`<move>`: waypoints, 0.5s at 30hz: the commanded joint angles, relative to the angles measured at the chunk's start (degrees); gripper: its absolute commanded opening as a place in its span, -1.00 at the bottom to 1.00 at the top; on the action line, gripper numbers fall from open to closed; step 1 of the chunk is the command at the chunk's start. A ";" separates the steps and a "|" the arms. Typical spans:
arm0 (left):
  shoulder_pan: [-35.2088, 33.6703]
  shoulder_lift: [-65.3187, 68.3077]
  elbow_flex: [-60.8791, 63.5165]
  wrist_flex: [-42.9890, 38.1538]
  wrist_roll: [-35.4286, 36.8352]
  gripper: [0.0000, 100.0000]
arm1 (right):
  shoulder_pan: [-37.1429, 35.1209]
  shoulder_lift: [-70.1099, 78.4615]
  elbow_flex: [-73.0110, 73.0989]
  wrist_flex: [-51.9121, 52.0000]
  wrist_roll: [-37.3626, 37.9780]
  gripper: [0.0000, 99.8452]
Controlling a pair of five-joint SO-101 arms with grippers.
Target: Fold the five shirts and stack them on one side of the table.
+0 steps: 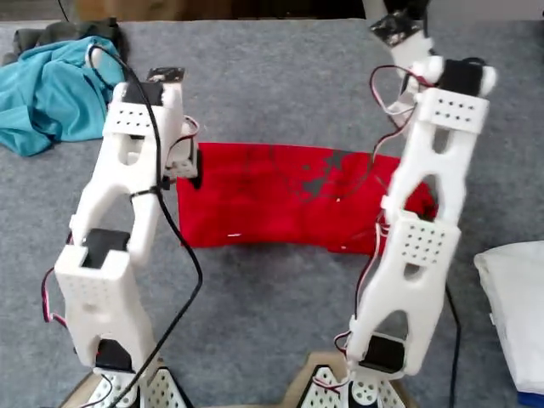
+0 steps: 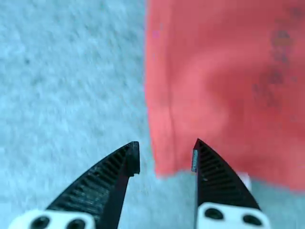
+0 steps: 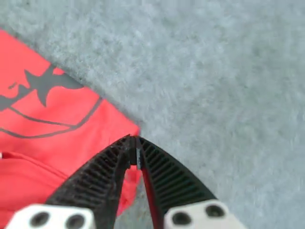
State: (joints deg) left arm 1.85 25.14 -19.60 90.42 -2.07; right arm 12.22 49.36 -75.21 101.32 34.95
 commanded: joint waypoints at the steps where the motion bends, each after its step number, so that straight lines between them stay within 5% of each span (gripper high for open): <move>1: -1.93 4.00 -2.29 -4.92 -1.23 -0.60 | 3.12 -11.56 8.31 1.05 -1.41 -0.99; 15: -2.11 25.71 -32.44 5.80 2.99 -0.51 | 8.66 -23.60 26.51 0.62 0.00 -0.91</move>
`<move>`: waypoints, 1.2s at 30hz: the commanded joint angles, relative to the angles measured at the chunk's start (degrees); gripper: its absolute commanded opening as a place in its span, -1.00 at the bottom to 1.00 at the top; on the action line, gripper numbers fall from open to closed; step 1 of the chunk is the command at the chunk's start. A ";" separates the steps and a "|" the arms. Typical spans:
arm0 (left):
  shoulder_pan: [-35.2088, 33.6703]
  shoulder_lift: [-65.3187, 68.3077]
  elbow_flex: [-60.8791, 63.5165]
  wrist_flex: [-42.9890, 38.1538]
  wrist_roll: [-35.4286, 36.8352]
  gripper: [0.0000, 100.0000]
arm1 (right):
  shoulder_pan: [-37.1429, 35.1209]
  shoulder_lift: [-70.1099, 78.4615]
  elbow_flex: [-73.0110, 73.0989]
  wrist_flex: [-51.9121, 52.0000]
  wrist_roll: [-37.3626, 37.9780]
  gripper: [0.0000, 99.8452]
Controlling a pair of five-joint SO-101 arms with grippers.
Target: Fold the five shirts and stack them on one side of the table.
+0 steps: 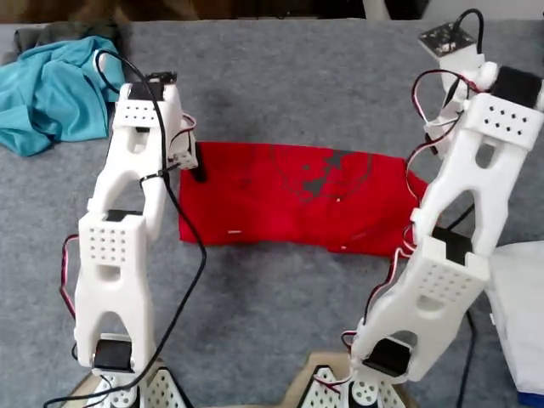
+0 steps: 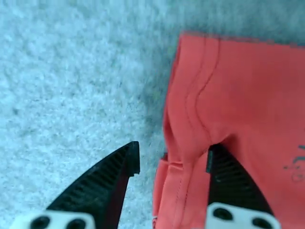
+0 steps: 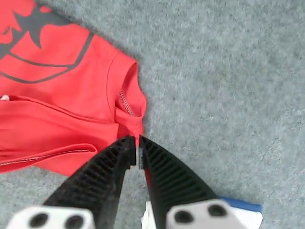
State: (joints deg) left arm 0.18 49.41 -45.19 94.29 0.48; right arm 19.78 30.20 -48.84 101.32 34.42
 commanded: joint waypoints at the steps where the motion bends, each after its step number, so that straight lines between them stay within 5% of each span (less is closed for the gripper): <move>1: -0.53 2.86 -7.74 2.37 0.44 -0.51 | 1.10 -4.44 0.31 0.44 0.53 -0.91; 8: -0.62 9.89 -9.23 4.31 2.29 -0.56 | 1.10 -4.35 0.13 0.26 0.53 -0.91; 15: -0.70 11.21 -9.32 4.31 2.81 -0.97 | 1.10 -4.35 0.31 0.26 0.18 -0.91; 23: -1.32 10.95 -10.11 4.22 3.78 -0.96 | 1.10 -4.35 0.40 0.53 0.09 -0.91; 36: -9.32 7.34 -28.75 6.59 5.36 -0.96 | 5.32 -4.35 4.88 0.26 0.53 -0.91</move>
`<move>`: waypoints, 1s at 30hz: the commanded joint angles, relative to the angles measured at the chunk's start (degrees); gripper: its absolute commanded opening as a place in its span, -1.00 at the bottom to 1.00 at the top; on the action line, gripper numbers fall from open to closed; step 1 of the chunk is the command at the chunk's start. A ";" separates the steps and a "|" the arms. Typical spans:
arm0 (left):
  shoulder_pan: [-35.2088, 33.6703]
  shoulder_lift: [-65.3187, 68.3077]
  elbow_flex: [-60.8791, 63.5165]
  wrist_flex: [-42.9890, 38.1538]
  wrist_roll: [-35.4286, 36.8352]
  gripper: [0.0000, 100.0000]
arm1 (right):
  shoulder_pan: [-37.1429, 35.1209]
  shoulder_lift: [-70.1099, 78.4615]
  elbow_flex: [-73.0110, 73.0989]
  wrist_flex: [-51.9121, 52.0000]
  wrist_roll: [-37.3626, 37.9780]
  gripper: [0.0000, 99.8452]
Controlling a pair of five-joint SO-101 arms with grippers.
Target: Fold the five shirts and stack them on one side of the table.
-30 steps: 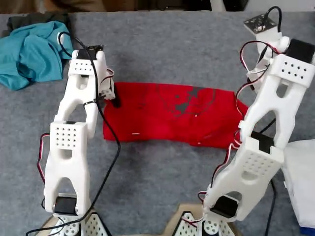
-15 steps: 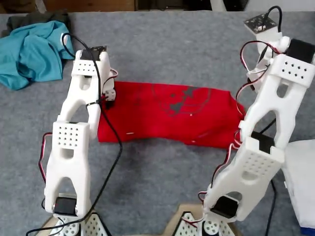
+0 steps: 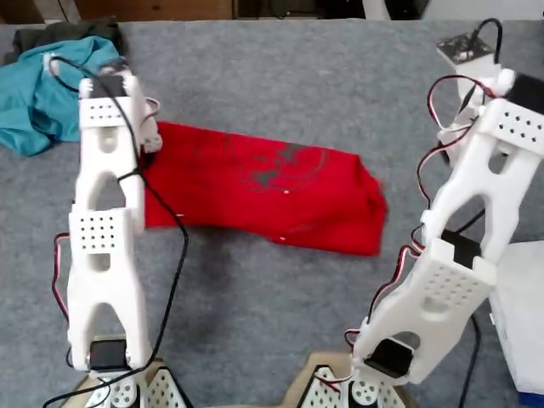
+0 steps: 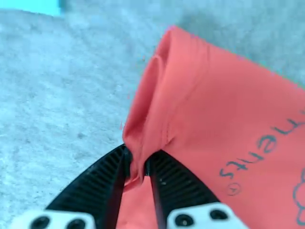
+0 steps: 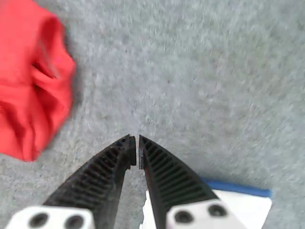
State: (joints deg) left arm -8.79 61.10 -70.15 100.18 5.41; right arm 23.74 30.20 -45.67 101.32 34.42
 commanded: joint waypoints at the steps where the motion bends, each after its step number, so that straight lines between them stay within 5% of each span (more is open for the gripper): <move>1: -0.09 -5.49 -3.69 0.70 0.44 -0.96 | 1.36 -4.35 2.77 0.26 0.53 -0.91; 19: 28.40 -17.19 -3.60 0.70 3.52 -0.96 | 3.21 -4.35 9.98 -2.46 0.53 -0.91; 30: 38.33 -17.19 -3.60 0.70 9.05 -0.96 | 9.36 -2.59 9.89 -3.34 2.02 -0.91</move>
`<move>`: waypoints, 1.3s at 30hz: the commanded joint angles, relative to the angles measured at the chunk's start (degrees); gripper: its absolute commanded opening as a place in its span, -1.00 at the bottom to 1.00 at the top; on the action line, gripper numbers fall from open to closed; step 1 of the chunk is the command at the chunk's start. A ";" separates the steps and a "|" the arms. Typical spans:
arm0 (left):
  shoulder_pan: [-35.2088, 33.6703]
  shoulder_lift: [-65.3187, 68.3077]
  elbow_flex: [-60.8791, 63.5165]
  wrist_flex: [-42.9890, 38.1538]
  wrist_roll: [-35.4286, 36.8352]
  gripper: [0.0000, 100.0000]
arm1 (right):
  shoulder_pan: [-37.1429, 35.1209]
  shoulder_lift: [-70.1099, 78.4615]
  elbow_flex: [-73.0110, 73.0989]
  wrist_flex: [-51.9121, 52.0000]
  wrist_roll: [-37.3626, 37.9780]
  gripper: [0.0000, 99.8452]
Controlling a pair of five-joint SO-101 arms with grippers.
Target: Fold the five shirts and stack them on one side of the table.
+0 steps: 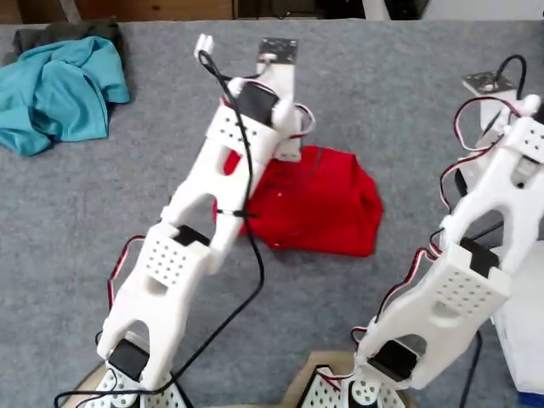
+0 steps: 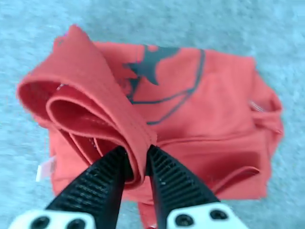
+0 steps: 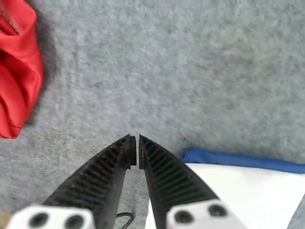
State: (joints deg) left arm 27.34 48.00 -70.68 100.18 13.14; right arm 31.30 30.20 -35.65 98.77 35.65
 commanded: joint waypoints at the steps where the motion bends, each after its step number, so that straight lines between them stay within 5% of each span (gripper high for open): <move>1: 2.90 -4.09 -3.08 0.70 2.02 -0.96 | 2.15 -1.89 -0.13 -0.79 0.79 -0.91; 29: 14.42 -3.56 -3.52 0.00 4.04 -0.96 | 3.47 0.84 -0.22 -0.79 0.53 -0.91; 35: 13.98 -3.91 -3.60 -0.26 7.47 -0.62 | 3.47 0.84 0.04 -0.70 0.53 -0.91; 39: 11.43 -4.00 -3.69 -0.26 10.11 -0.58 | 3.12 0.57 0.04 -0.35 0.97 -0.91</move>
State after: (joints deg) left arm 41.05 48.00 -71.03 100.18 22.11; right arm 34.29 31.25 -35.56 98.77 35.91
